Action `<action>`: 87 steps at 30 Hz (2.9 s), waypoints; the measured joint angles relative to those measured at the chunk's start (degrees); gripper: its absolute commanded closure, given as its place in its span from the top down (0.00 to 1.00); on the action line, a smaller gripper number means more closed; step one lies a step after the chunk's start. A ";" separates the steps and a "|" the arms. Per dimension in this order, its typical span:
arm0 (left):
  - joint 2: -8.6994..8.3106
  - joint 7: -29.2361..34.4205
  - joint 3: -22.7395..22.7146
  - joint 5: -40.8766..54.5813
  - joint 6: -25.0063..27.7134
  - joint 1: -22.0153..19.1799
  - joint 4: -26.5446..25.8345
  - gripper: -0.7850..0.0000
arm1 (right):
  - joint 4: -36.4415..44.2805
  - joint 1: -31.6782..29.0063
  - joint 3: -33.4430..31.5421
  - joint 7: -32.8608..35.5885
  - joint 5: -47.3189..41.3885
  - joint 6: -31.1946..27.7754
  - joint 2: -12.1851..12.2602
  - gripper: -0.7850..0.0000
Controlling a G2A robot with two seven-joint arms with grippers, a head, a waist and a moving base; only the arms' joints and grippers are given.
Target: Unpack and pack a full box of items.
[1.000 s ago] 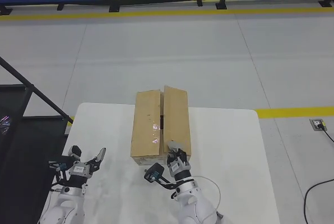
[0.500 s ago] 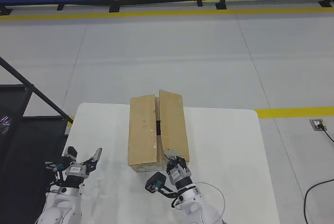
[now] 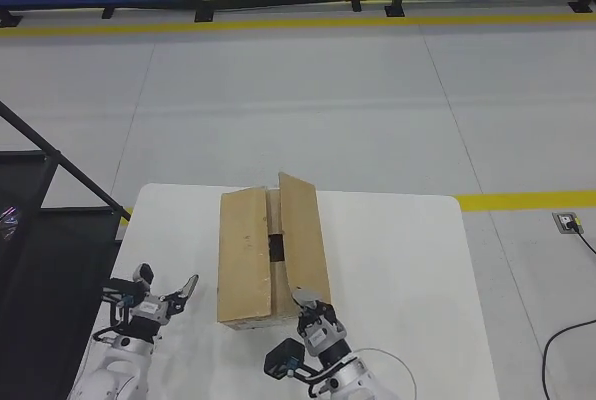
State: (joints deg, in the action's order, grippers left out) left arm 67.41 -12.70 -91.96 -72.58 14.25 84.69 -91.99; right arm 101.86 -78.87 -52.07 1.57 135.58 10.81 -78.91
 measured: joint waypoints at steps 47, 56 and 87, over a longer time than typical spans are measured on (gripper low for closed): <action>-1.26 -3.81 13.02 -19.33 18.09 -0.73 -4.66 1.00 | 17.02 -15.61 -17.30 -14.72 -23.11 -13.28 4.31 1.00; -2.08 -9.32 2.22 -9.50 13.73 3.86 -6.16 1.00 | 16.68 -15.51 -16.34 -14.80 -21.82 -14.05 4.31 1.00; -0.60 -7.53 -4.69 9.37 -1.81 2.43 -0.59 1.00 | -3.90 -0.37 11.34 20.46 20.66 4.85 -3.14 1.00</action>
State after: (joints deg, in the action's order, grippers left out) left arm 66.81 -20.23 -96.65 -63.22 12.44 87.13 -92.58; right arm 97.96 -79.24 -40.73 22.03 156.24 15.66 -82.05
